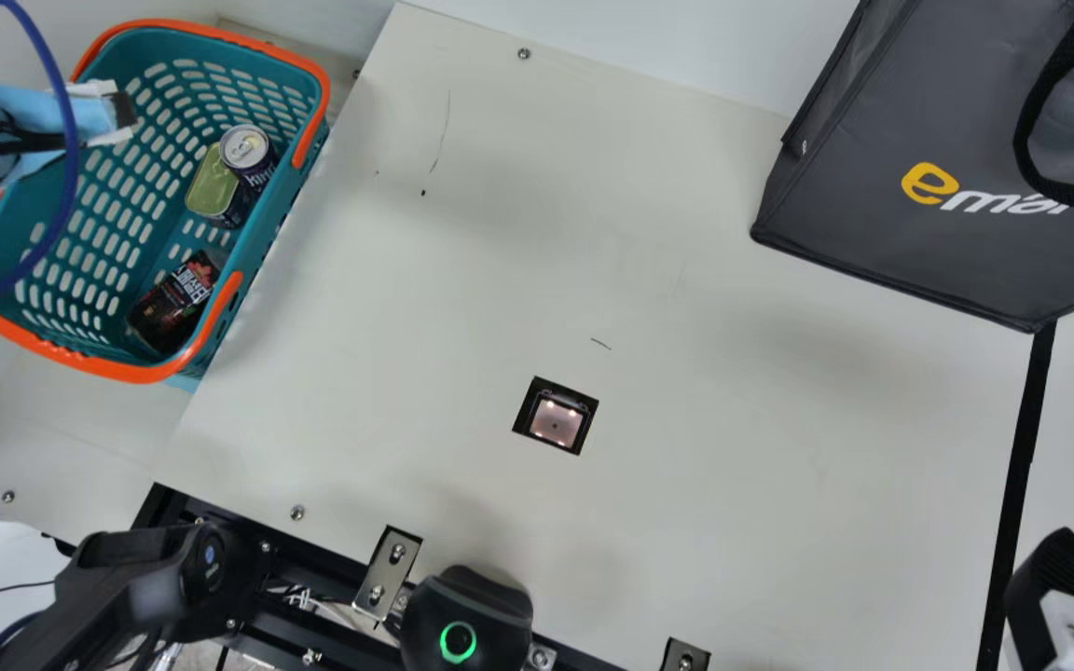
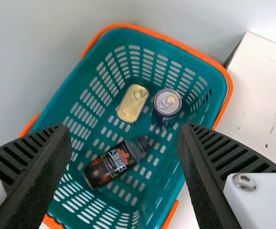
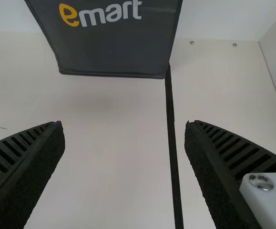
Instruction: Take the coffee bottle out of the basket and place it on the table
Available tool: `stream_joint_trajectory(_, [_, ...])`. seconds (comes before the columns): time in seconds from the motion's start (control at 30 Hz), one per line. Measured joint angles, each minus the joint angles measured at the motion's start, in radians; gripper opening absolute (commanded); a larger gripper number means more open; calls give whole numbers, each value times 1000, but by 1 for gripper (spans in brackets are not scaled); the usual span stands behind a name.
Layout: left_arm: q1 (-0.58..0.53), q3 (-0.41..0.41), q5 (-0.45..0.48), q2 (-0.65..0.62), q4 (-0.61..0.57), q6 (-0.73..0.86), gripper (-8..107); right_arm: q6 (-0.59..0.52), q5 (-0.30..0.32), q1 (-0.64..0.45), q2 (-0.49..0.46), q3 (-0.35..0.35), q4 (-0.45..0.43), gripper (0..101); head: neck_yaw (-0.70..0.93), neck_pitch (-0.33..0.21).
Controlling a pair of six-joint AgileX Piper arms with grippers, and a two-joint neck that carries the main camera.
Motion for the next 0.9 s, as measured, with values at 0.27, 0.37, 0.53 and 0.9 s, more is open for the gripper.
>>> stream_joint_trajectory(0.27, [55, -20, 2, 68, -67, 56, 90, 0, 0, 0, 0, 0, 0, 91, 2, 0])
stream_joint_trajectory(0.37, [76, -28, -4, 96, -81, 77, 90, 0, -1, 0, 0, 0, 0, 91, 2, 0])
stream_joint_trajectory(0.53, [105, -42, -16, 137, -102, 113, 90, 0, -1, 0, 0, 0, 0, 91, 2, 0])
stream_joint_trajectory(0.9, [149, -37, -63, 213, -126, 187, 90, 0, -1, 0, 0, 0, 0, 91, 2, 0])
